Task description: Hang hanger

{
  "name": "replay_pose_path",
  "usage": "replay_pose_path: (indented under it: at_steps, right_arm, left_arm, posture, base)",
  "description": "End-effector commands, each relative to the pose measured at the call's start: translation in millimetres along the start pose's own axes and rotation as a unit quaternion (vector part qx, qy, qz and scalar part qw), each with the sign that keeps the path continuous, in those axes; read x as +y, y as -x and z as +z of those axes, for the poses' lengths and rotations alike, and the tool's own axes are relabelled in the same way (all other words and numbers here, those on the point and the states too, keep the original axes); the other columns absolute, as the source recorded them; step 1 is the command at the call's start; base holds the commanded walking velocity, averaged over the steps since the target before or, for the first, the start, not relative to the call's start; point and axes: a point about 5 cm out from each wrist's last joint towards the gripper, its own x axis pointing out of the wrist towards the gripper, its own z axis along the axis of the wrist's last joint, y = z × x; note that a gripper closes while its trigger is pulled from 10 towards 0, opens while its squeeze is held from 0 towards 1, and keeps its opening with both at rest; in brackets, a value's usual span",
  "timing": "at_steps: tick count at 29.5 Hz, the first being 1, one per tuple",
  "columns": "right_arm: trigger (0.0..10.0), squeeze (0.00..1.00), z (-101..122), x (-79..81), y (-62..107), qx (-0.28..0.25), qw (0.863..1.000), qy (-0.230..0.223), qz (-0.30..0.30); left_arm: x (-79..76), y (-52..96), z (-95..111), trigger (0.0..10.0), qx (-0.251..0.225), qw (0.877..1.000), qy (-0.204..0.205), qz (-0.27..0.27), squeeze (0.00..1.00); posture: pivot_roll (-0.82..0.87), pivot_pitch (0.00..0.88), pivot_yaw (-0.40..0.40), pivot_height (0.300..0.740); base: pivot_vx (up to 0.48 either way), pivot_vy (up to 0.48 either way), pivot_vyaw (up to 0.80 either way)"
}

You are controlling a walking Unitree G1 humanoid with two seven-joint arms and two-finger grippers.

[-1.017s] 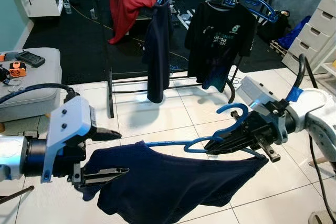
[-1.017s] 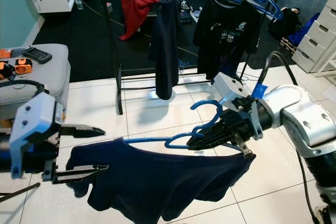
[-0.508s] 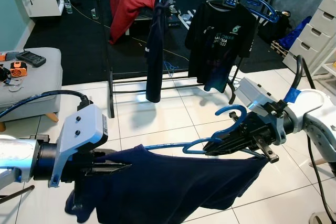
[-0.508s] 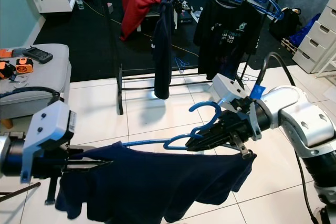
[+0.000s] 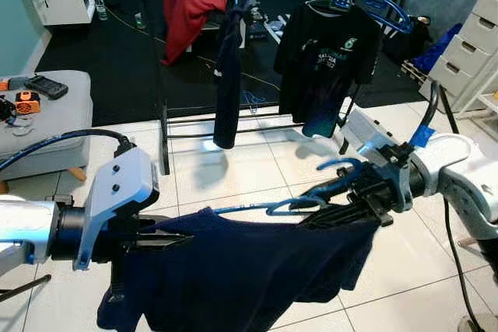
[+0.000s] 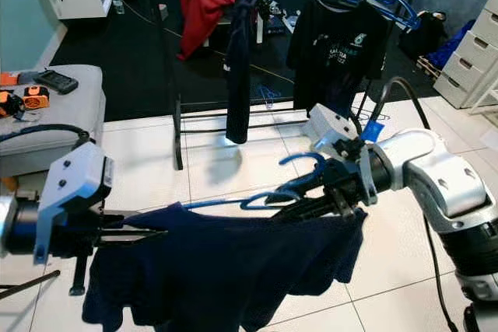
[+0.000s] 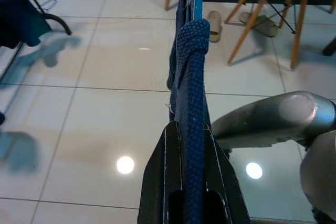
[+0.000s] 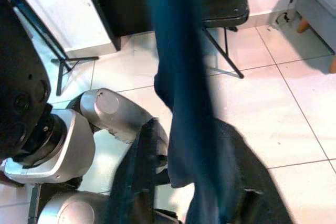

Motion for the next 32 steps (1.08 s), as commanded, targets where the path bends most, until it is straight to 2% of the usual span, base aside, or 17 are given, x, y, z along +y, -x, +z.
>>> replay_pose_path:
  at_steps: [1,2,5,6,7,9,12,15,19,22,24,27,28,29,30,31,32]
  right_arm:
    - [10.0,1.00,3,0.4,6.8,-0.003,1.000,0.003,-0.012]
    - [10.0,1.00,1,-0.3,19.7,-0.009,0.999,-0.007,-0.035]
    - [10.0,1.00,1,-0.3,24.4,-0.012,0.999,-0.009,-0.043]
    - [10.0,1.00,3,0.4,33.8,-0.023,0.998,-0.012,-0.059]
    - [10.0,1.00,3,0.4,33.8,-0.023,0.998,-0.012,-0.059]
    - [10.0,1.00,11,5.3,60.1,-0.069,0.993,-0.018,-0.095]
    - [10.0,1.00,14,7.4,69.2,-0.087,0.990,-0.019,-0.107]
    - [10.0,1.00,25,14.4,100.3,-0.164,0.975,-0.016,-0.147]
    - [10.0,1.00,24,19.7,110.4,-0.193,0.969,-0.022,-0.156]
    - [10.0,1.00,22,20.3,112.6,-0.193,0.967,-0.026,-0.163]
    - [10.0,1.00,6,15.7,116.8,-0.169,0.962,-0.043,-0.209]
    - [10.0,0.96,-3,12.9,118.1,-0.160,0.959,-0.054,-0.229]
    - [10.0,0.00,-11,11.6,116.6,-0.154,0.957,-0.068,-0.236]
    - [10.0,0.00,-11,11.6,116.6,-0.154,0.957,-0.068,-0.236]
    - [10.0,0.00,-17,12.3,113.3,-0.152,0.958,-0.081,-0.228]
    - [10.0,0.00,-17,12.3,113.3,-0.152,0.958,-0.081,-0.228]
    - [10.0,0.00,-21,13.7,109.6,-0.151,0.961,-0.092,-0.214]
  left_arm:
    - [1.6,3.5,2,0.0,-0.014,1.000,-0.003,0.005,0.00]
    - [5.6,11.2,-1,0.0,-0.010,1.000,0.002,0.020,0.00]
    - [6.9,13.9,-2,0.0,-0.008,1.000,0.003,0.026,0.00]
    - [9.1,18.8,-4,0.0,-0.004,0.999,0.006,0.036,0.00]
    - [9.1,18.8,-4,0.0,-0.004,0.999,0.006,0.036,0.00]
    - [14.1,32.0,-7,0.0,-0.004,0.998,0.013,0.057,0.00]
    - [15.5,36.5,-8,0.0,-0.005,0.998,0.015,0.064,0.00]
    - [17.9,46.9,-14,0.0,-0.002,0.997,0.023,0.073,0.00]
    - [17.9,51.6,-19,0.0,-0.001,0.997,0.028,0.070,0.00]
    - [18.3,53.7,-20,0.0,-0.002,0.997,0.029,0.070,0.00]
    - [19.1,63.2,-11,0.0,-0.043,0.997,0.026,0.064,0.00]
    - [18.0,67.7,-4,0.0,-0.071,0.996,0.021,0.054,0.00]
    - [15.9,72.3,5,0.0,-0.107,0.993,0.016,0.035,0.00]
    - [15.9,72.3,5,0.0,-0.107,0.993,0.016,0.035,0.00]
    - [13.4,77.7,13,0.0,-0.140,0.990,0.009,0.012,0.00]
    - [13.4,77.7,13,0.0,-0.140,0.990,0.009,0.012,0.00]
    - [8.5,83.4,21,0.0,-0.169,0.985,0.008,-0.025,0.00]
  posture:
    - [-0.10,0.124,-0.050,0.740]
    - [-0.10,0.127,-0.051,0.740]
    - [-0.10,0.127,-0.051,0.740]
    - [-0.10,0.128,-0.052,0.740]
    - [-0.10,0.128,-0.052,0.740]
    - [-0.11,0.132,-0.052,0.740]
    - [-0.11,0.132,-0.052,0.740]
    - [-0.11,0.134,-0.048,0.740]
    - [-0.12,0.131,-0.047,0.740]
    - [-0.12,0.131,-0.047,0.740]
    - [-0.12,0.127,-0.047,0.740]
    - [-0.12,0.125,-0.045,0.740]
    - [-0.11,0.124,-0.044,0.740]
    - [-0.11,0.124,-0.044,0.740]
    - [-0.11,0.123,-0.045,0.740]
    - [-0.11,0.123,-0.045,0.740]
    - [-0.11,0.122,-0.044,0.740]
  base:
    - [0.000,0.000,0.00]
    - [0.000,0.000,0.00]
    - [0.000,0.000,0.00]
    - [0.000,0.000,0.00]
    - [0.000,0.000,0.00]
    - [0.000,0.000,0.00]
    - [0.000,0.000,0.00]
    - [0.000,0.000,0.00]
    - [0.000,0.000,0.00]
    - [0.000,0.000,0.00]
    - [0.000,0.000,0.00]
    - [0.000,0.000,0.00]
    - [0.000,0.000,0.00]
    - [0.000,0.000,0.00]
    - [0.000,0.000,0.00]
    - [0.000,0.000,0.00]
    - [0.000,0.000,0.00]
